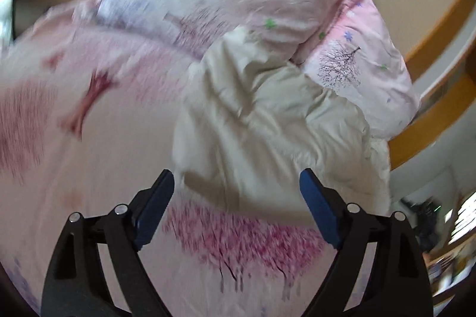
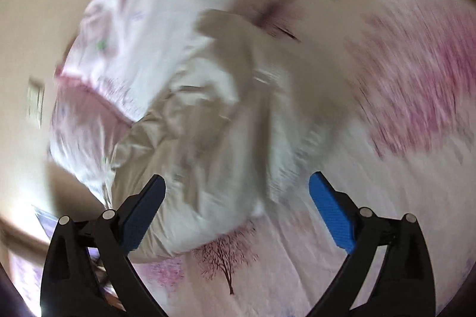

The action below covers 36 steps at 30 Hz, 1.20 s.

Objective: Fold large clothes
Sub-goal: 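Grasp the folded jacket edge with both grippers and fold it over again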

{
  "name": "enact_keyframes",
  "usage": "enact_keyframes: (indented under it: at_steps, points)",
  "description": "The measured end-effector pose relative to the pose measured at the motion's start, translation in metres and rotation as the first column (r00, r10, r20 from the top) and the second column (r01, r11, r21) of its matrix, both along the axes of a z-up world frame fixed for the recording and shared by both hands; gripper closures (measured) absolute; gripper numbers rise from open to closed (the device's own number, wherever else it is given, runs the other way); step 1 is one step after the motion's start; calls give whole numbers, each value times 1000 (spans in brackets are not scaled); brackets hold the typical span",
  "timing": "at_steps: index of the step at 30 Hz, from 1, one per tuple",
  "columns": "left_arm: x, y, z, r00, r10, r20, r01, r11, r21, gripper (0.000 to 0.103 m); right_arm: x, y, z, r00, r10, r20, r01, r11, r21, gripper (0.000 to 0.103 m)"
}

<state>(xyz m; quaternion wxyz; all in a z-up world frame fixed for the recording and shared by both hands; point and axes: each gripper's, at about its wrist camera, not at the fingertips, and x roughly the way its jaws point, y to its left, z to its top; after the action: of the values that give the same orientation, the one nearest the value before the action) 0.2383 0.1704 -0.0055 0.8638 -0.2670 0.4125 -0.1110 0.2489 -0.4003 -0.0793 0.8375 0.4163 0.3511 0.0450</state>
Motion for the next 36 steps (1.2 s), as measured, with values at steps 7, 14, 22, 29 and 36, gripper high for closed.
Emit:
enact_keyframes:
  at_steps: [7, 14, 22, 29, 36]
  points:
    - [8, -11, -25, 997, 34, -64, -41, 993, -108, 17, 9, -2, -23, 999, -25, -40, 29, 993, 115, 4]
    - [31, -9, -49, 987, 89, -136, -120, 964, -237, 18, 23, -8, -41, 997, -66, -30, 71, 979, 190, 15]
    - [45, 1, -67, 974, 141, -178, -196, 917, -348, 34, 30, -8, -48, 998, -56, 2, 54, 972, 228, 29]
    - [43, 4, -58, 983, 138, -124, -175, 912, -372, 69, 31, -1, -44, 996, -53, 71, 38, 979, 199, 65]
    - [40, 3, -43, 991, 110, -78, -130, 929, -345, 76, 27, 6, -30, 993, -39, 115, 24, 991, 135, 74]
